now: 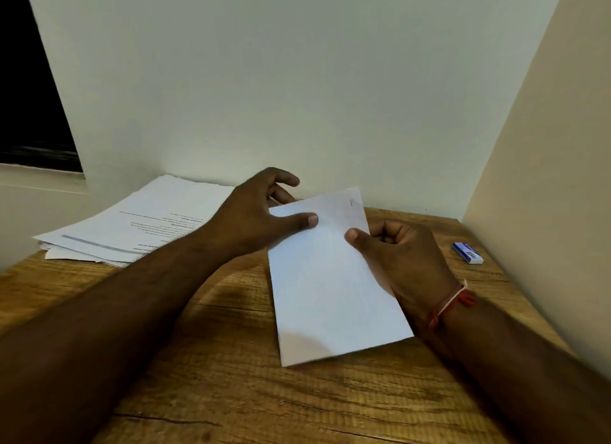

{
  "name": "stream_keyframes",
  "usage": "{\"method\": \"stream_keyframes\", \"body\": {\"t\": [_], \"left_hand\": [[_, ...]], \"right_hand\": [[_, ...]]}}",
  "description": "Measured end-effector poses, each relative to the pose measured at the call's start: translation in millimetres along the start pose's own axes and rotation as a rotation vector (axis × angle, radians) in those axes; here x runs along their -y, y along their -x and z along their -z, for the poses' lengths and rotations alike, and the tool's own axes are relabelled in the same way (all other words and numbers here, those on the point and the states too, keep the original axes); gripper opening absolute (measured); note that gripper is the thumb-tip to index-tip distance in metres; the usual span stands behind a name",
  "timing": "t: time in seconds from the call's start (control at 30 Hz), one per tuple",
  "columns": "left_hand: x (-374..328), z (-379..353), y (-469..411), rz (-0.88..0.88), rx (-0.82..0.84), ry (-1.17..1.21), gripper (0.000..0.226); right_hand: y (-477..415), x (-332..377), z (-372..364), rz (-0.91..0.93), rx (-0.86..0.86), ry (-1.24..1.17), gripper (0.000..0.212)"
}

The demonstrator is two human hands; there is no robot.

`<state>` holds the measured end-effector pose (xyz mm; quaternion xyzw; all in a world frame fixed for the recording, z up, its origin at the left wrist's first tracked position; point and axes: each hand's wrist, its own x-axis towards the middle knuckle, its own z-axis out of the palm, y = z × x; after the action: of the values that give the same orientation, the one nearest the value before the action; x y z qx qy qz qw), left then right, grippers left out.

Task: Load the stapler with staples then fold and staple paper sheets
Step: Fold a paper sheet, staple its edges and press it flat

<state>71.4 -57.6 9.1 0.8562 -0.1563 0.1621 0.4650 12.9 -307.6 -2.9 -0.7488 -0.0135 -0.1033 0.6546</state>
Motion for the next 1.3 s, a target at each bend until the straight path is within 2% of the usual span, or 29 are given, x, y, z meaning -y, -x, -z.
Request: {"method": "stream_keyframes", "body": {"t": [0.07, 0.13, 0.23, 0.33, 0.53, 0.67, 0.8, 0.93, 1.13, 1.23, 1.3], "left_hand": [[-0.7, -2.7, 0.8, 0.106, -0.027, 0.177, 0.072], [-0.7, -6.9, 2.6, 0.168, 0.093, 0.349, 0.068], [2.5, -13.8, 6.5, 0.169, 0.266, 0.327, 0.064], [3.1, -16.2, 8.4, 0.146, 0.296, 0.269, 0.06], [2.0, -3.9, 2.1, 0.138, 0.184, 0.151, 0.064], [0.2, -0.2, 2.6, 0.131, 0.138, 0.156, 0.051], [1.2, 2.0, 1.4, 0.128, 0.114, 0.15, 0.051], [3.5, 5.0, -1.4, 0.14, 0.061, 0.182, 0.053], [6.3, 8.6, -5.4, 0.211, -0.048, 0.412, 0.045], [8.0, 7.7, -8.1, 0.246, -0.126, 0.558, 0.033], [10.2, 5.5, -9.4, 0.272, -0.169, 0.692, 0.028]], "right_hand": [[1.8, 1.8, 0.3, -0.04, -0.005, -0.138, 0.02], [0.1, 2.2, 1.5, -0.035, -0.021, -0.189, 0.027], [-5.6, -0.4, 3.9, 0.004, -0.069, -0.155, 0.034], [-10.3, -6.5, 6.1, 0.011, -0.091, -0.166, 0.041], [-22.0, -12.8, 11.2, -0.038, -0.09, -0.163, 0.034], [-20.5, -10.3, 12.1, -0.043, -0.08, -0.195, 0.032], [-21.8, -12.6, 13.0, -0.04, -0.033, -0.231, 0.032], [-25.4, -18.3, 15.4, -0.032, -0.013, -0.223, 0.022], [-25.1, -14.2, 16.2, -0.037, -0.03, -0.403, 0.024], [-22.6, -10.3, 16.4, -0.042, -0.013, -0.453, 0.011], [-22.0, -8.2, 16.3, -0.057, -0.028, -0.471, 0.013]]}}
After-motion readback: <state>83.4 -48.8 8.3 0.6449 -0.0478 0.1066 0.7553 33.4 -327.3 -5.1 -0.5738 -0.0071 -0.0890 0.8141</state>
